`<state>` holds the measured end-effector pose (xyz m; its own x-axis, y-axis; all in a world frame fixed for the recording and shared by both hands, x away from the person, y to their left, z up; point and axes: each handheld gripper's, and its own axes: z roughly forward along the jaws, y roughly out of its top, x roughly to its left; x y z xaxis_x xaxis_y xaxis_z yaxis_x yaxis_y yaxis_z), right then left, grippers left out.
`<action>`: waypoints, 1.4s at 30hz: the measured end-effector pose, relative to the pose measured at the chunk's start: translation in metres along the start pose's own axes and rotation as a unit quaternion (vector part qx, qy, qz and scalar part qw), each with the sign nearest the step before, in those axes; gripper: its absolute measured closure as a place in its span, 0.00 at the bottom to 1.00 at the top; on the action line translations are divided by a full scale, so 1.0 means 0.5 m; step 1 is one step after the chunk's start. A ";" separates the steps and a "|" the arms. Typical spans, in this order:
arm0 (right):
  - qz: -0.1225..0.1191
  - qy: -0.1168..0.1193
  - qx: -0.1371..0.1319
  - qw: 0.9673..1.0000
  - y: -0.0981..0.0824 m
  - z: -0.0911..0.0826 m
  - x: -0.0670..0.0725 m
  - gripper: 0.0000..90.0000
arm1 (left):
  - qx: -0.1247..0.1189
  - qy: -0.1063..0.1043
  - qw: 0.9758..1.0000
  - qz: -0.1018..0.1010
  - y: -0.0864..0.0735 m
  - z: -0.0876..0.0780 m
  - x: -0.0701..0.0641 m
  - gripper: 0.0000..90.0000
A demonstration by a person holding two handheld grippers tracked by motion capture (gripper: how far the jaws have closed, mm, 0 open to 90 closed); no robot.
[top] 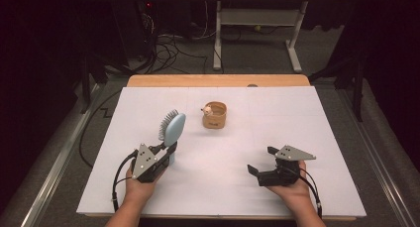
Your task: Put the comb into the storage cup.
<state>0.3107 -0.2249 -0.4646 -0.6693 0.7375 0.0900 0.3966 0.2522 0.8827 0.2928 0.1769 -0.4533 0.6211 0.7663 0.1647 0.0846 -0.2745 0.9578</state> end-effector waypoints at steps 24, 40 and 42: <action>-0.013 0.044 -0.026 0.999 0.051 0.042 0.080 0.00 | 0.011 -0.015 0.999 0.032 0.013 0.016 -0.047 0.85; -0.014 0.068 -0.044 0.997 0.085 0.071 0.122 0.00 | 0.009 -0.020 0.999 0.047 0.016 0.025 -0.072 0.85; -0.015 0.072 -0.046 0.996 0.091 0.074 0.127 0.00 | 0.009 -0.018 0.999 0.047 0.017 0.026 -0.073 0.85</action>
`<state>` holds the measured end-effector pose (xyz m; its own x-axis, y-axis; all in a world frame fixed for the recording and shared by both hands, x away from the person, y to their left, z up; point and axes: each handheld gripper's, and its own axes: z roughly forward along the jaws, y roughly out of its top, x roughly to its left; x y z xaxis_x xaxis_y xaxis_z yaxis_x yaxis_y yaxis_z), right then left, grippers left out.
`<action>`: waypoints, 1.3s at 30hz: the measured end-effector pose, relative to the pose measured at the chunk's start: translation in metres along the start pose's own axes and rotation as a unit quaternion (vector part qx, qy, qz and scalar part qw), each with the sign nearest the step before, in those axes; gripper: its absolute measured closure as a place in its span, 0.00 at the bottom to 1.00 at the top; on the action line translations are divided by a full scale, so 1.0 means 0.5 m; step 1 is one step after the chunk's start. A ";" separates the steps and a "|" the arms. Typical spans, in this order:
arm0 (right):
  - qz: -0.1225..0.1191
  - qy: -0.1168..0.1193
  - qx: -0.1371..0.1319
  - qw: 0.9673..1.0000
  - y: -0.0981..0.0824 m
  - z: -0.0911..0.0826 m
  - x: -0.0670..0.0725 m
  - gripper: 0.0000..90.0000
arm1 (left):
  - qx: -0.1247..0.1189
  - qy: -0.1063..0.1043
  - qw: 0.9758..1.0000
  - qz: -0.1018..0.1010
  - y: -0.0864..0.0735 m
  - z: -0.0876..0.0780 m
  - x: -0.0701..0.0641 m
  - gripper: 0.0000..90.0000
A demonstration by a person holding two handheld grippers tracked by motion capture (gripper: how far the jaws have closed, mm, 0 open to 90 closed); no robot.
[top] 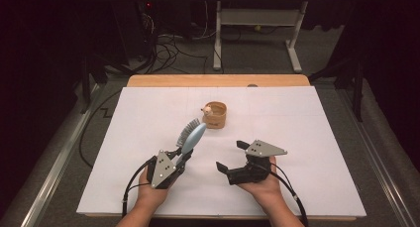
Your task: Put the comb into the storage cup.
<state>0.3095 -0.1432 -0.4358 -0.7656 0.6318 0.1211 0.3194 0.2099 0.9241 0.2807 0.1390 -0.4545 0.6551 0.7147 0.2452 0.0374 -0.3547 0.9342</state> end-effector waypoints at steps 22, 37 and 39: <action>-0.005 0.027 -0.028 0.999 0.055 0.041 0.047 0.00 | 0.000 -0.001 1.000 0.020 0.004 0.011 -0.024 0.85; -0.006 0.039 -0.042 0.998 0.079 0.051 0.067 0.00 | 0.000 0.001 1.000 0.023 0.006 0.013 -0.029 0.86; -0.007 0.039 -0.043 0.998 0.082 0.051 0.069 0.00 | 0.000 0.001 1.000 0.023 0.006 0.014 -0.030 0.86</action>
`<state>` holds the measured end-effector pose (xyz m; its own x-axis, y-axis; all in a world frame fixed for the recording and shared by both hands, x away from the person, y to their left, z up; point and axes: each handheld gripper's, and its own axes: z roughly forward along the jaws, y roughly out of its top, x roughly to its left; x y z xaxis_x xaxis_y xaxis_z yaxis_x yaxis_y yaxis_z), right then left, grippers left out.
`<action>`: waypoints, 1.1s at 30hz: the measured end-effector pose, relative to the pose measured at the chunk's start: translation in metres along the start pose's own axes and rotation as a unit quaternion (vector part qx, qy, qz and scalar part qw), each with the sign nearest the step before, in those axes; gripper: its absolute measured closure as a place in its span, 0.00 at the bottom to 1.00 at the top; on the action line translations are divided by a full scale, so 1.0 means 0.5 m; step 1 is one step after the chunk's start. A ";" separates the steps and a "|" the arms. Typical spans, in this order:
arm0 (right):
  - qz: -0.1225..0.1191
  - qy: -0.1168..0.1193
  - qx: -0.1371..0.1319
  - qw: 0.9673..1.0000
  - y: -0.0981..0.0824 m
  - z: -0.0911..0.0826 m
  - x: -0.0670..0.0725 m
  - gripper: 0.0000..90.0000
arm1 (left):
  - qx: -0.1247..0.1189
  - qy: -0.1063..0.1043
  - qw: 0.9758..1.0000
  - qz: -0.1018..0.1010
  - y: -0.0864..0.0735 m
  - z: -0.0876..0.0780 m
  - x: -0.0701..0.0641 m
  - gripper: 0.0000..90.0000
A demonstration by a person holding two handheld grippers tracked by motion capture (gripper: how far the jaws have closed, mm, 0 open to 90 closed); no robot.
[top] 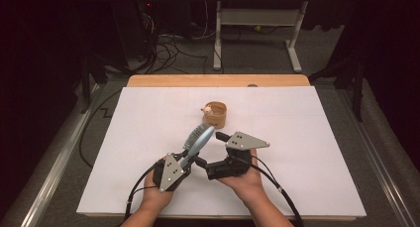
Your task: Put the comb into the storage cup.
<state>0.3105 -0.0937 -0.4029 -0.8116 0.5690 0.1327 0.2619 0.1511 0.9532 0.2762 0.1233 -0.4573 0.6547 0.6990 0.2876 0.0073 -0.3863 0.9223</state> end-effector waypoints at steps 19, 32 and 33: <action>0.008 0.001 -0.014 1.000 0.026 0.013 0.014 0.00 | -0.001 0.005 1.000 0.002 0.000 0.000 -0.003 0.86; 0.014 -0.001 -0.013 1.000 0.028 0.027 0.009 0.12 | -0.001 0.006 1.000 0.008 0.001 0.000 -0.005 0.86; 0.016 -0.002 -0.014 1.000 0.028 0.027 0.009 0.13 | -0.001 0.006 1.000 0.008 0.001 0.000 -0.006 0.86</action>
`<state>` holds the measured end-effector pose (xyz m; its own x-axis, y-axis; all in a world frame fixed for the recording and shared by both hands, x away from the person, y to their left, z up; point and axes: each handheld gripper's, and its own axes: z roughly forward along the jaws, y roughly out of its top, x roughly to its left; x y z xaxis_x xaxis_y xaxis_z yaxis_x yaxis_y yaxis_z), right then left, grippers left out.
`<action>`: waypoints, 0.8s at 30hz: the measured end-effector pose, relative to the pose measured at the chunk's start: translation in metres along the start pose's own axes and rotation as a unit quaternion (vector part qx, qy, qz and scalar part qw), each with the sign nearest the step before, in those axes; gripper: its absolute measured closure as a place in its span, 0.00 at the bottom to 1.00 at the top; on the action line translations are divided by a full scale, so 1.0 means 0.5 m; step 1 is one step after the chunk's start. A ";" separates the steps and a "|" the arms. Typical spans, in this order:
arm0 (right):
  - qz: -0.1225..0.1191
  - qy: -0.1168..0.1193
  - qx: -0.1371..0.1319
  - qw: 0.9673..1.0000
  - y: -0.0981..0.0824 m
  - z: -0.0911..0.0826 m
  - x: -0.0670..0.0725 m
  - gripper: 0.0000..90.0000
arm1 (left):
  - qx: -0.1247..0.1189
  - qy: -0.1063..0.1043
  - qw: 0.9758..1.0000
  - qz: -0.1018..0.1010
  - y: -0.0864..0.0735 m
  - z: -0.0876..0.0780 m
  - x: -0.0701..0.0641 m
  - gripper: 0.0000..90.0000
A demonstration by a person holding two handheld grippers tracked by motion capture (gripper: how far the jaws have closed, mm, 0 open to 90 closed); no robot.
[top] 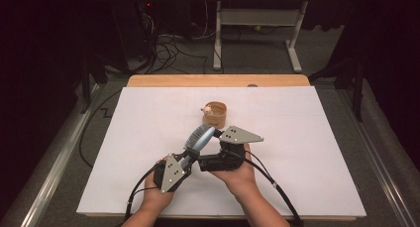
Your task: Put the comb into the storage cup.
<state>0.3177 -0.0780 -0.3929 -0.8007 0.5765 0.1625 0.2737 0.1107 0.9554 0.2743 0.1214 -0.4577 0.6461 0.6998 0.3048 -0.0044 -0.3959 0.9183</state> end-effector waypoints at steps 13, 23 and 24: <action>0.004 -0.005 -0.011 1.000 0.001 -0.002 0.001 0.20 | 0.002 0.003 1.000 0.001 0.000 0.000 0.000 0.86; 0.020 -0.004 -0.007 1.000 0.002 -0.004 -0.002 0.22 | 0.002 0.002 1.000 0.001 0.000 0.001 -0.001 0.86; 0.020 -0.004 -0.008 1.000 0.003 -0.004 -0.002 0.22 | 0.002 0.002 1.000 0.001 0.000 0.001 -0.001 0.86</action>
<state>0.3176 -0.0800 -0.3913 -0.7847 0.5871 0.1987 0.2969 0.0747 0.9520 0.2743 0.1209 -0.4579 0.6437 0.7005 0.3081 -0.0037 -0.3998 0.9166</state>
